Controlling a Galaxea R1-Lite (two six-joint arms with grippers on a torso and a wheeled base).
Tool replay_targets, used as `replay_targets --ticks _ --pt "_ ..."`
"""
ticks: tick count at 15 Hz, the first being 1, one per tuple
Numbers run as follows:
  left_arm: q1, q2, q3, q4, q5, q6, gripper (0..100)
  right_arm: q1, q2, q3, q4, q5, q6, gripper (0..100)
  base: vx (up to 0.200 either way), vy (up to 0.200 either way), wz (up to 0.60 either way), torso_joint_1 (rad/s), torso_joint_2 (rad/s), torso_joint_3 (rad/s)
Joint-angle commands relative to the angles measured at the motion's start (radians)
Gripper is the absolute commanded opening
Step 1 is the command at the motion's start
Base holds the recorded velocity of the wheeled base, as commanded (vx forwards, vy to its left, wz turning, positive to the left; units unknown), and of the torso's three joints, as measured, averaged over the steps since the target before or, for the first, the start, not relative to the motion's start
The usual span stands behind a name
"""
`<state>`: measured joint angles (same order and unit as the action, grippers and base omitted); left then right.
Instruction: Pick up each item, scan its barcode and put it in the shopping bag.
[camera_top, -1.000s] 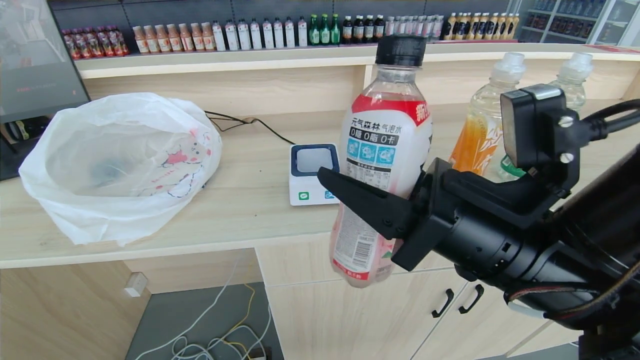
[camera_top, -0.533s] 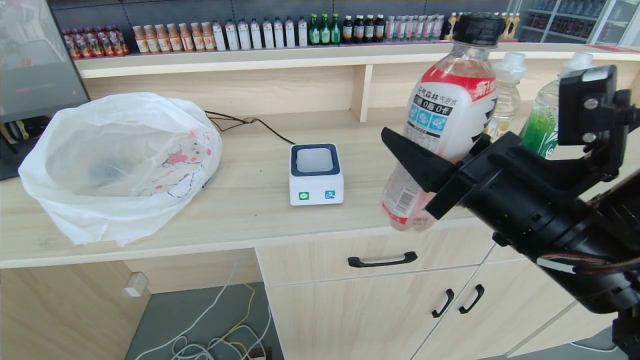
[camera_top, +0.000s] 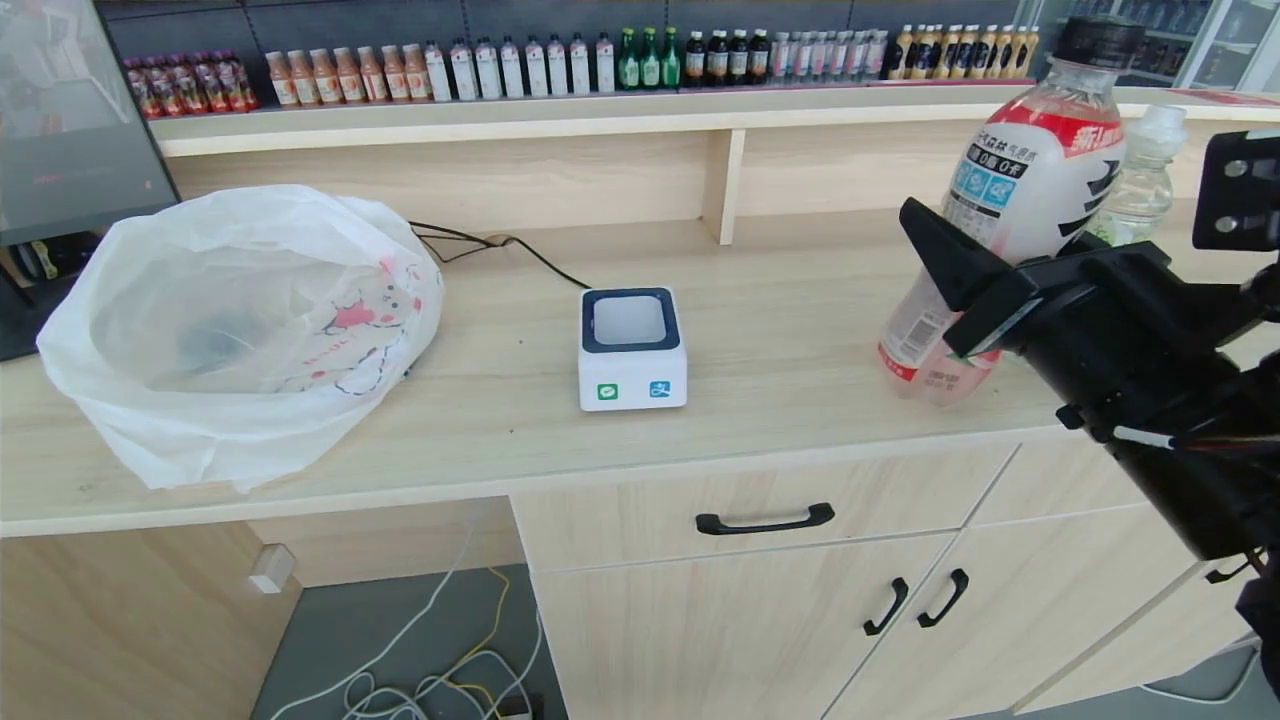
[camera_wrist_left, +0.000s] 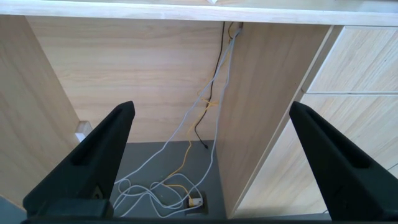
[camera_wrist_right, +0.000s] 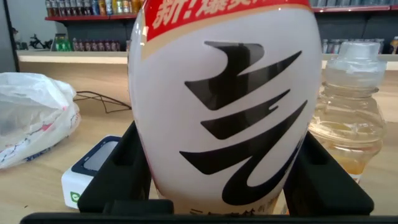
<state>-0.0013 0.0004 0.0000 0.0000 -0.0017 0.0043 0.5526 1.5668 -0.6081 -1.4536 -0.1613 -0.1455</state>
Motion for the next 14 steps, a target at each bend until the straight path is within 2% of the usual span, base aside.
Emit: replay_targets --ticks 1,11,14 --pt "0.001 0.000 0.000 0.000 0.000 0.000 100 -0.010 -0.001 0.001 0.001 0.000 -0.003 0 0.000 0.000 0.00 0.000 0.00 0.000" --pt "0.000 0.000 0.000 0.000 0.000 0.002 100 -0.020 0.024 -0.001 -0.024 0.002 0.001 0 0.000 0.000 0.00 0.000 0.00 0.000" --pt "0.001 0.000 0.000 0.000 0.000 -0.001 100 -0.019 0.032 -0.022 -0.025 0.003 0.001 0 0.000 0.200 0.00 0.001 0.00 0.002"
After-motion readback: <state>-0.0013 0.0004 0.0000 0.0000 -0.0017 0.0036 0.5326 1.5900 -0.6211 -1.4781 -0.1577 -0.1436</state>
